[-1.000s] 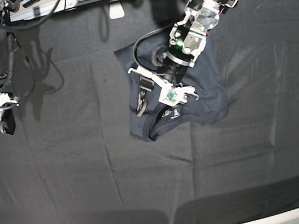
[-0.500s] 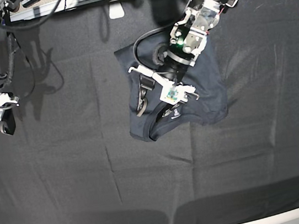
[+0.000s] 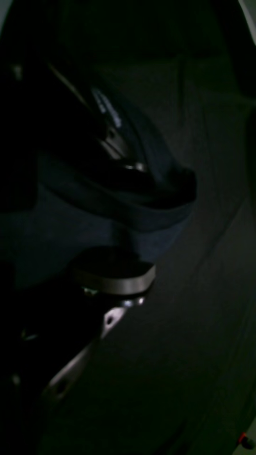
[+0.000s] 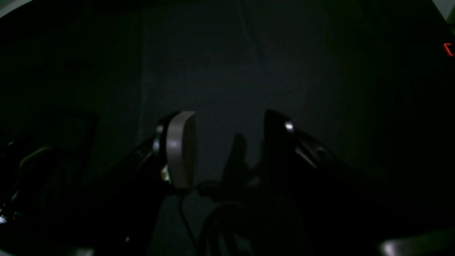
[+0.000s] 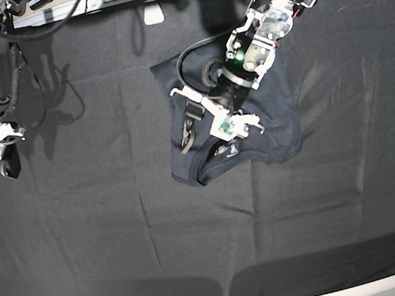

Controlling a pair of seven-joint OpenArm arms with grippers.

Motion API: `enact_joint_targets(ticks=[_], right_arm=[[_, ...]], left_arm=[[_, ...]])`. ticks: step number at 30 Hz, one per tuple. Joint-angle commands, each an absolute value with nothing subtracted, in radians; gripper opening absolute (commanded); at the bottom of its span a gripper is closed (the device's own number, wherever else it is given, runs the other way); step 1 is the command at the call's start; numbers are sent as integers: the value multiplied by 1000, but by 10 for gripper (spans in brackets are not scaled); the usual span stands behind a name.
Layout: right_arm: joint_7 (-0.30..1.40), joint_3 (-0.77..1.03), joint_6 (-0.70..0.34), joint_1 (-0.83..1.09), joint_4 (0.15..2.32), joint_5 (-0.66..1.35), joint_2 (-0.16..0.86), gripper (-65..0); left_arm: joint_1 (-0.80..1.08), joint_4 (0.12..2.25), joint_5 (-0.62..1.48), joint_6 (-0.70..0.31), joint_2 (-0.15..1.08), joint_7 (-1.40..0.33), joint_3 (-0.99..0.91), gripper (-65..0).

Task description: Layout the t-shirt on the table in an organized manner, then fold the t-shirt properly

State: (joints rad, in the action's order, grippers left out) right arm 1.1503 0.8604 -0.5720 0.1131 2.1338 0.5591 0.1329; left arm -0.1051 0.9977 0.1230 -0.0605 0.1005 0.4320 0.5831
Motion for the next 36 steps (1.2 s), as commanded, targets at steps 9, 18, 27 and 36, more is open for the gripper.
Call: enact_joint_targets(ticks=[9,18,27,36], right_arm=[[1127,864,-595,103,2151,580,147,-355],[1127,864,-595,103,2151,580,146,-355],[1127,864,-595,103,2151,580,146,-355],[1122,864,-595,97,2151,581,147,-355]], left_arm=[[-119,1084,120,-53,109,363,580,-364],[-119,1196,120,-53,168,324,574,-364],[-120,1374,120,-53,201,86,535,-364],[-174,1656,82,-52,251,-384,520,-364]])
